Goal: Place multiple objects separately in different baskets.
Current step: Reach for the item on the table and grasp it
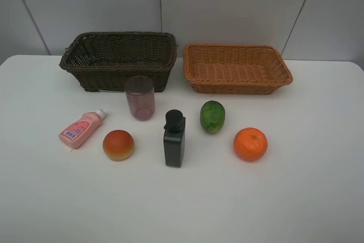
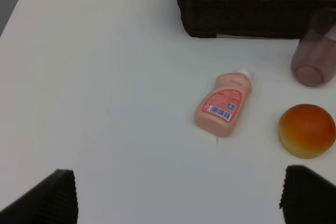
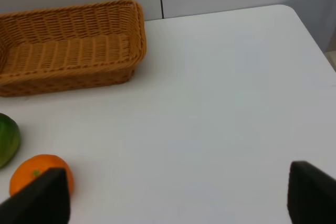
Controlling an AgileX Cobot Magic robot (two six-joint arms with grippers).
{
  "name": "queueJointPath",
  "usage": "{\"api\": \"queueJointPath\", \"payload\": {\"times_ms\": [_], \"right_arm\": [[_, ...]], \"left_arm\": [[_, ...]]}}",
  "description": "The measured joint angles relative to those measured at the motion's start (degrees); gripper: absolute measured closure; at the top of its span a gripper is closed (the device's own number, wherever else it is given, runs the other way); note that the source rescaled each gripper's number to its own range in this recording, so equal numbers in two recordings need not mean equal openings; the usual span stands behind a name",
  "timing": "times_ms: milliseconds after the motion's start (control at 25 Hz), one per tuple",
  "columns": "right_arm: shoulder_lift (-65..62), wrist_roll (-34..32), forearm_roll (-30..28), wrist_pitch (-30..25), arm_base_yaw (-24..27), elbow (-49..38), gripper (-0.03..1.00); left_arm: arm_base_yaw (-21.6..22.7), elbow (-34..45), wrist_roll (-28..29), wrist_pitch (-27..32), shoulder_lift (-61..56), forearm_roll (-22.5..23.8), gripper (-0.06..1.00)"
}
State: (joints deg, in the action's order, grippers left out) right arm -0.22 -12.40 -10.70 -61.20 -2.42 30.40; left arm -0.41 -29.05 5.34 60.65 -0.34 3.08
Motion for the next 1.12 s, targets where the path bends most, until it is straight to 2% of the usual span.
{"api": "queueJointPath", "payload": {"times_ms": [1120], "right_arm": [[0.0,0.0,0.0,0.0,0.0,0.0,0.22]], "left_arm": [[0.0,0.0,0.0,0.0,0.0,0.0,-0.06]]}}
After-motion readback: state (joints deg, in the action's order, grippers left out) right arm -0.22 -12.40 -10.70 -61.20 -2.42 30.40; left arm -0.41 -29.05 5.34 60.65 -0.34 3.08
